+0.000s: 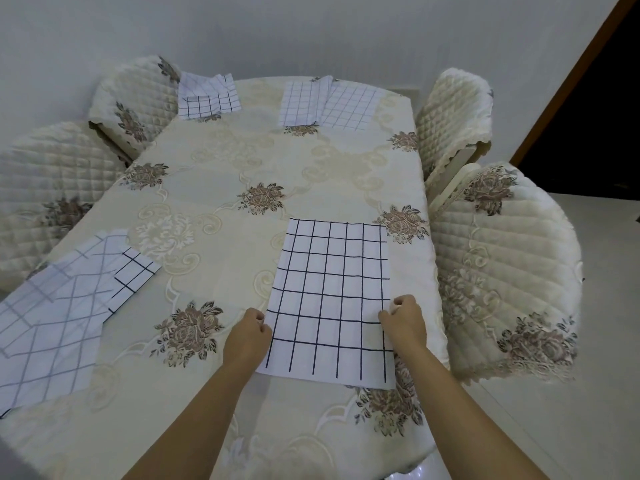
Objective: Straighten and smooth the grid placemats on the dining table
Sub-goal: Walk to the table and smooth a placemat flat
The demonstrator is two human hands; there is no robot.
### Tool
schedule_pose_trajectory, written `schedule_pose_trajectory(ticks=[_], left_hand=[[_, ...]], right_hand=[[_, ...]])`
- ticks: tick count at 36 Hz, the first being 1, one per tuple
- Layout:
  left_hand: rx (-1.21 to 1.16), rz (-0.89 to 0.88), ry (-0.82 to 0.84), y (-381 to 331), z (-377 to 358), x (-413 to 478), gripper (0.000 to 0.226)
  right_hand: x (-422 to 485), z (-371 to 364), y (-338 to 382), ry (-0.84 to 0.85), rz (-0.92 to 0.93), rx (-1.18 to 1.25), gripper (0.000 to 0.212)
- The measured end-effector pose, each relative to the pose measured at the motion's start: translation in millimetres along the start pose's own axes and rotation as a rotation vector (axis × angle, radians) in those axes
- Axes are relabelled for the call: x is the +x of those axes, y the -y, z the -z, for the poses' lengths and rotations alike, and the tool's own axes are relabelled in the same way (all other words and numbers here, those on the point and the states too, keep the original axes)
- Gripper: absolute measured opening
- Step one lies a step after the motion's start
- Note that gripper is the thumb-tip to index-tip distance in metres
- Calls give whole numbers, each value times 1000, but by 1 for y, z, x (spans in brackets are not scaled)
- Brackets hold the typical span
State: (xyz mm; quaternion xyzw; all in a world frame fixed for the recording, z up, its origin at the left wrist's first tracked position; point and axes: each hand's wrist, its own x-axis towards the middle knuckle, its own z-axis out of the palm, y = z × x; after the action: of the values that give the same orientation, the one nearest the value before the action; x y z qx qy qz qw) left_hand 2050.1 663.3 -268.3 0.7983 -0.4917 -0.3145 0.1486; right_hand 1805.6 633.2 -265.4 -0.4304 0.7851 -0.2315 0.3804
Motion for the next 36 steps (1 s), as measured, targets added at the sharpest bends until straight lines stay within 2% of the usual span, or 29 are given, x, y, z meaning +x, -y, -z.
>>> schedule_pose_trajectory(ticks=[3, 5, 7, 9, 12, 15, 17, 20, 27, 36], left_hand=[[26, -13, -2, 3, 0, -2, 21], [100, -36, -38, 5, 0, -1, 20], [247, -127, -157, 7, 0, 0, 20], [405, -291, -253, 11, -6, 3, 19], [533, -466, -237, 11, -18, 2, 30], [654, -610, -145, 5, -30, -1, 39], [706, -650, -37, 1, -37, -1, 50], [699, -660, 54, 6, -46, -3, 54], [580, -606, 52, 22, -36, 3, 57], [537, -578, -5, 35, -25, 26, 61]], right_hand=[[-5, -5, -1, -25, 3, -43, 35], [-11, -9, -2, -112, 43, -147, 35], [-14, -17, -4, -273, 234, -315, 34], [-17, -28, -4, -346, 412, -385, 39], [-31, -53, 3, -286, 588, -440, 38], [-47, -83, 8, -123, 673, -520, 38], [-55, -100, 9, -21, 657, -586, 44], [-62, -114, -1, 43, 657, -704, 50], [-58, -101, -25, 16, 636, -717, 56], [-28, -47, -58, -114, 354, -657, 66]])
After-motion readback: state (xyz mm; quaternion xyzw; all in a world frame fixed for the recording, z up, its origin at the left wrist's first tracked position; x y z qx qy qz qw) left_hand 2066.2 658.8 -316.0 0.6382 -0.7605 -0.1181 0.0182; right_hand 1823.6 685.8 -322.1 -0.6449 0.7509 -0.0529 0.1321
